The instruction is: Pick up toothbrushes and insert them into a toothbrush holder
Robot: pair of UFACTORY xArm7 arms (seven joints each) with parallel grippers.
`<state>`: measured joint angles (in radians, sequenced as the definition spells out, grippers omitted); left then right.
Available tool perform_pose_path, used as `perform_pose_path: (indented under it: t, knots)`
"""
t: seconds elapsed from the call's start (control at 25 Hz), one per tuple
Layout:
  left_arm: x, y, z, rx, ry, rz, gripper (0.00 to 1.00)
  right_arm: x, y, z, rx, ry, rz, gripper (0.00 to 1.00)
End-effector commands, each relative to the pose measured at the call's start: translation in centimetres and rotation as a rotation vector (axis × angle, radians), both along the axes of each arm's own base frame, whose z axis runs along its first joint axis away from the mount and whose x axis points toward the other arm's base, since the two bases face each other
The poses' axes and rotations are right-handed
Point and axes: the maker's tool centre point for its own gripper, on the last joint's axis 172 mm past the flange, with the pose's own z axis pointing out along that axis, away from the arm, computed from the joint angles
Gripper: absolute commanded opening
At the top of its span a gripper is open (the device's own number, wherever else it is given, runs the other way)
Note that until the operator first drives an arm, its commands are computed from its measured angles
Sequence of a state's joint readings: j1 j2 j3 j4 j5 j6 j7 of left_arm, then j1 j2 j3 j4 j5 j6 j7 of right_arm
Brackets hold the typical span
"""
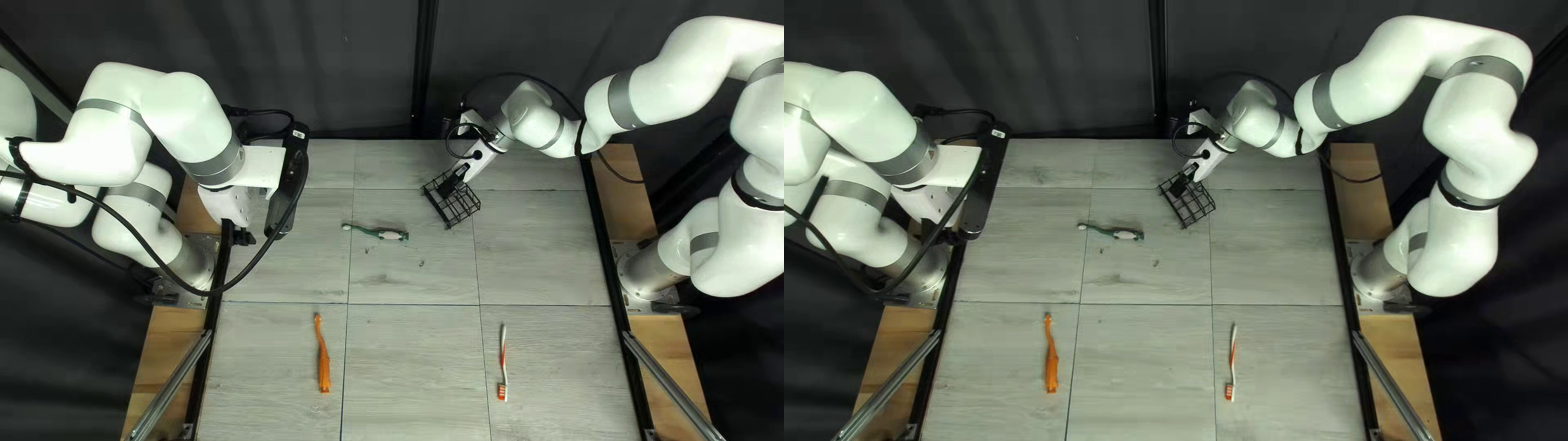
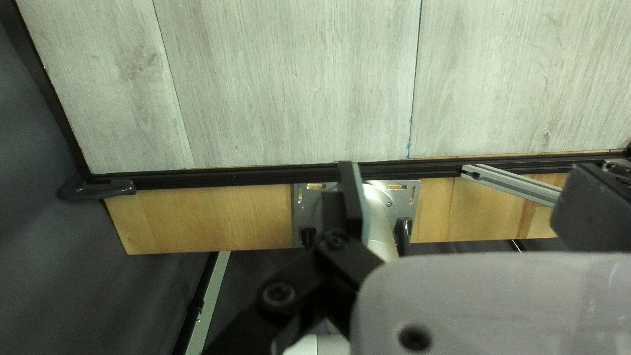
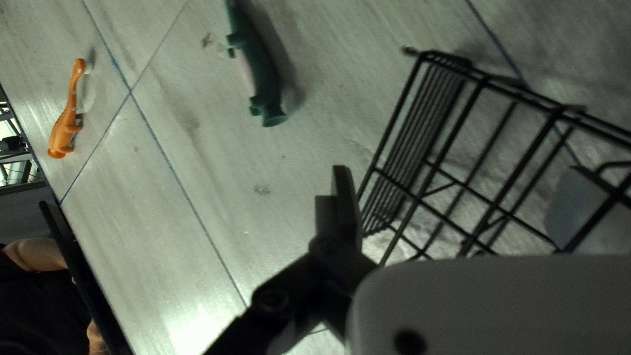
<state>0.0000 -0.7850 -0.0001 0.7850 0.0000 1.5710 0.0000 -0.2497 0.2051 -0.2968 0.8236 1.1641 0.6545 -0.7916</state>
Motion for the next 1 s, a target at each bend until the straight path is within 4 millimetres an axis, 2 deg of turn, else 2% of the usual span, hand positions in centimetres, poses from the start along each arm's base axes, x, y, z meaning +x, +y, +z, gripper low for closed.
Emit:
perform_pose_path:
  t: [0.04, 0.4, 1.0]
  knots:
    - [0.0, 0.0, 0.0, 0.000, 0.000, 0.000, 1.00, 1.0, 1.1, 1.4, -0.018, 0.022, 0.023, 1.00]
    - [0.0, 0.0, 0.0, 0.000, 0.000, 0.000, 1.00, 2.7, 2.4, 3.0, -0.060, 0.106, 0.037, 1.00]
    - [0.0, 0.0, 0.0, 0.000, 0.000, 0.000, 1.00, 5.1, 4.6, 3.8, -0.102, 0.170, 0.077, 1.00]
